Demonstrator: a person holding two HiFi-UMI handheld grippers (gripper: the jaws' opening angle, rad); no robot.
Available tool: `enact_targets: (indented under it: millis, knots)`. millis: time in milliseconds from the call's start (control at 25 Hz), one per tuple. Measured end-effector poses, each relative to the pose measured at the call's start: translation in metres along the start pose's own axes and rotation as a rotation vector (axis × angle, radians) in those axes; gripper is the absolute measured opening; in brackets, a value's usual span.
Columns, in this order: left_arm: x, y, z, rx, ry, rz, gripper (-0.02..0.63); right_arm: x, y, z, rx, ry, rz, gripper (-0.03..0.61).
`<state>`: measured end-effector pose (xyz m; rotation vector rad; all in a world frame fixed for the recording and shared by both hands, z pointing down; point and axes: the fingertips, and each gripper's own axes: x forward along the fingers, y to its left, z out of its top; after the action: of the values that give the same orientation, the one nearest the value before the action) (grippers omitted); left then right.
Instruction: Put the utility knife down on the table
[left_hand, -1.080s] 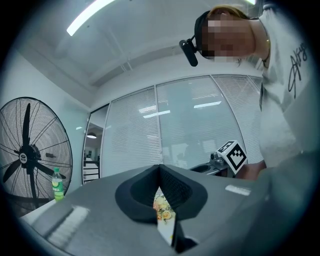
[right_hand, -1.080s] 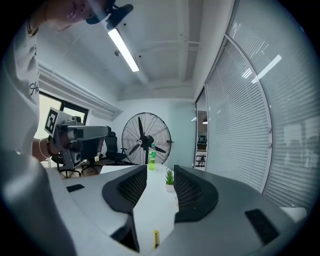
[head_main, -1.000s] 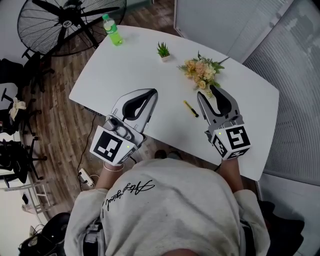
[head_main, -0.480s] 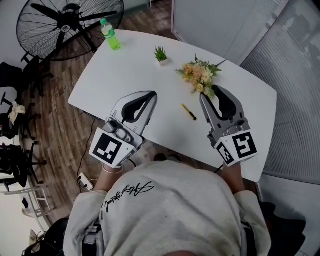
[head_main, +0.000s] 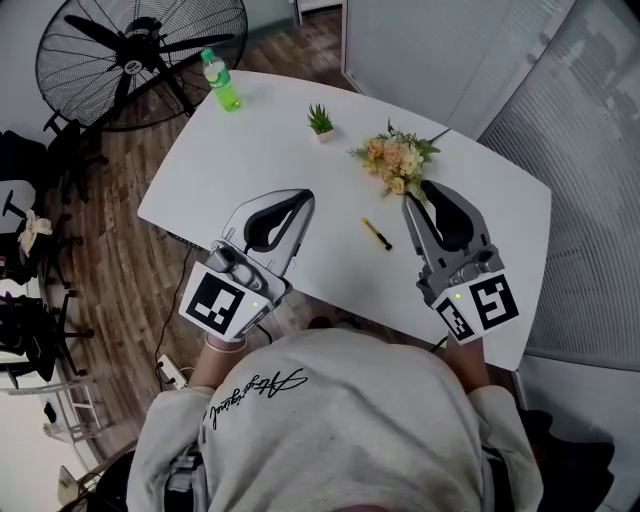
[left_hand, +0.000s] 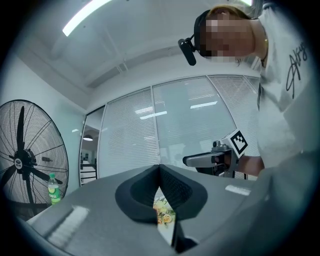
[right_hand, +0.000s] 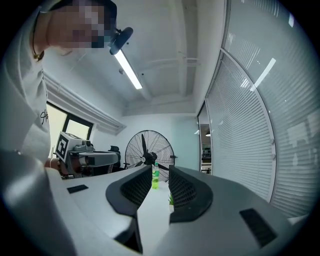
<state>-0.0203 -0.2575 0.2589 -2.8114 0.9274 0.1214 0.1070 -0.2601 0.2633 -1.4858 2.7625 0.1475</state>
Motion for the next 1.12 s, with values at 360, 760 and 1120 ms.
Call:
enact_targets:
  millis: [360,760,1120]
  knots:
    - [0.002,0.001,0.002,-0.003,-0.013,-0.001,-0.002,-0.001,-0.001,-0.001,-0.009,0.002,-0.011,0.051]
    - [0.007,0.003,-0.001,-0.005,-0.015,-0.002,-0.002,-0.002,-0.004,0.0,0.001,-0.012,-0.024,0.002]
    - [0.008,0.004,0.001,-0.002,-0.024,-0.003,-0.002,-0.001,-0.003,0.004,0.018,-0.033,-0.017,0.002]
